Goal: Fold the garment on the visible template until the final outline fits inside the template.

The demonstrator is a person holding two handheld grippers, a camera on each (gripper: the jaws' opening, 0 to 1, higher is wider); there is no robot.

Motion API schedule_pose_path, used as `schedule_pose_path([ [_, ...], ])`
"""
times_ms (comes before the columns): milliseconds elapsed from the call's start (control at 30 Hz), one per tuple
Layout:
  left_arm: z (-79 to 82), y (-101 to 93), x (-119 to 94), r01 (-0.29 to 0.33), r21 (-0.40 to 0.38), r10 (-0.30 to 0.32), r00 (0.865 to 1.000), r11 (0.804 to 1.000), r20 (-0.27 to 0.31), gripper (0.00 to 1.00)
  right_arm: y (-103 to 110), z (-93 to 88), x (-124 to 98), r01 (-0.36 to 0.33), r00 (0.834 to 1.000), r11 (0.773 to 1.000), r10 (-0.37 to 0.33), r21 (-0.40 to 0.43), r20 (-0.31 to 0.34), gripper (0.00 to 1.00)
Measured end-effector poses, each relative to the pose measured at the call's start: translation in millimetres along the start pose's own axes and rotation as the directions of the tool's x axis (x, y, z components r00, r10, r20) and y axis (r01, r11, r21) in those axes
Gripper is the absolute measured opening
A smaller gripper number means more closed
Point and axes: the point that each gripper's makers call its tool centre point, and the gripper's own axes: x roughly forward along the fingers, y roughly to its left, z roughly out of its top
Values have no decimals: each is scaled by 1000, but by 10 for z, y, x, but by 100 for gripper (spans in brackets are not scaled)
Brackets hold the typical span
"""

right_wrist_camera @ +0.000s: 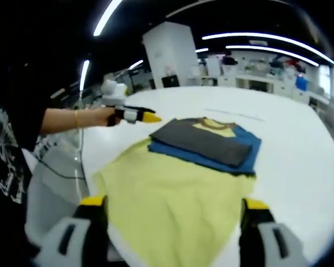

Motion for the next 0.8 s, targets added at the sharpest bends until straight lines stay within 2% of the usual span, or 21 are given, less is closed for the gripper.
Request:
schedule_pose_path([
  [167, -86, 110, -66, -7, 16, 7, 1000, 1000, -13, 71, -4, -13, -8, 7, 1000, 1000, -7, 4, -2, 99],
  [333, -175, 205, -124, -22, 21, 23, 999, 1000, -29, 58, -5, -13, -10, 7, 1000, 1000, -7, 1, -5, 99],
  [400, -189, 253, -152, -33, 16, 34, 999, 999, -27, 55, -8, -10, -12, 9, 1000, 1000, -9, -2, -7, 99],
  [633, -293, 283, -233, -38, 29, 39, 998, 999, -52, 46, -17, -14, -5, 10, 1000, 1000, -10, 2, -8, 99],
  [800, -427, 312, -238, -26, 32, 28, 996, 999, -80, 37, 1, -15, 2, 11, 1000, 1000, -11, 6, -9, 99],
])
